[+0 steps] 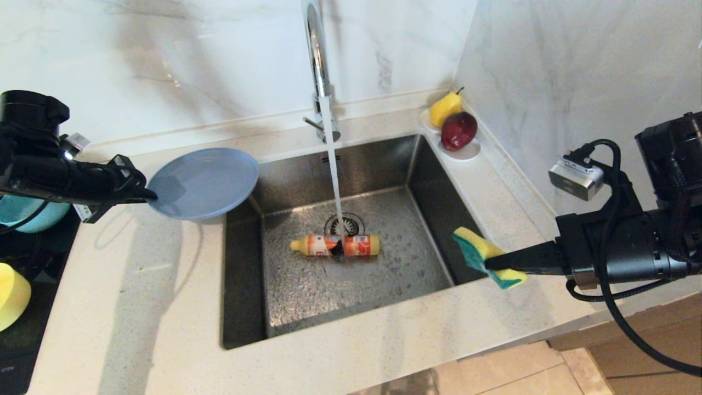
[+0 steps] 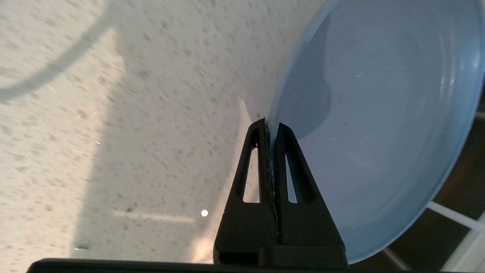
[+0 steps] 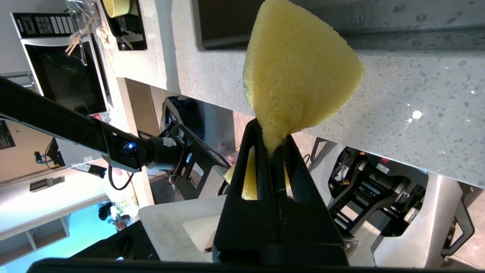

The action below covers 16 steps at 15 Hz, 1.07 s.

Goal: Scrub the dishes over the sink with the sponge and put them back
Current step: Wash the plate

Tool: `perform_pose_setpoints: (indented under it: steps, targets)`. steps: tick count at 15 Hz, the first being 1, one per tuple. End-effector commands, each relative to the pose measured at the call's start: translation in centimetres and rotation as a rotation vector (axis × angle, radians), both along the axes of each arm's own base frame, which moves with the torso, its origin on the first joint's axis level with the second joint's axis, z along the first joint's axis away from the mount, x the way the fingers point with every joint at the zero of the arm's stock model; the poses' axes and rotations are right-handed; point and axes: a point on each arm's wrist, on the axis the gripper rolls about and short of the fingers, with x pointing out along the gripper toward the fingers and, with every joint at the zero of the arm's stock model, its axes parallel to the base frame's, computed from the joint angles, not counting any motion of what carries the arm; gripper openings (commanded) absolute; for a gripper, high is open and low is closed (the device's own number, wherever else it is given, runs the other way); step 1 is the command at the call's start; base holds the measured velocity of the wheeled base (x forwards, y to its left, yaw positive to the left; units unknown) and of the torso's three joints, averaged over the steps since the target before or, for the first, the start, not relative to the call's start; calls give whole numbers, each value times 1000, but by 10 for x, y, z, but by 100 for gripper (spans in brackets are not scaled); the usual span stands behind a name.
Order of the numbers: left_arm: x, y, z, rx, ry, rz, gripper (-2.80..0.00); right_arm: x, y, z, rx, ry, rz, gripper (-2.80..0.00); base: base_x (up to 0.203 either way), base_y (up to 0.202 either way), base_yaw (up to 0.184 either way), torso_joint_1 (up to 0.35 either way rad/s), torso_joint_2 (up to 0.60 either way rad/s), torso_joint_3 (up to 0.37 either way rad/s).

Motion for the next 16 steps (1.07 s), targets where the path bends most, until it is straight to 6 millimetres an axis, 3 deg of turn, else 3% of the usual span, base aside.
perform_pose_setpoints:
  steps: [1,4,7,12,16]
  targets:
    - [-7,-3,3,-5,-2,-4,-280,-1,-1,-1,2,5,1,-280,0,0,0,0,0,0]
    - [-18,-10,-2,-25,6,-62,-280,-1,-1,-4,-2,18,0,-280,0,0,0,0,0,0]
    - [-14,-40,-10,5,-31,-153,-280,2,0,-1,9,-2,0,-280,0,0,0,0,0,0]
    - [-1,-134,-23,62,-33,-276,-280,6,1,-9,21,-6,1,-280,0,0,0,0,0,0]
    - [2,-186,-27,83,-73,-342,-280,9,-1,-10,21,-3,-5,-280,0,0,0,0,0,0]
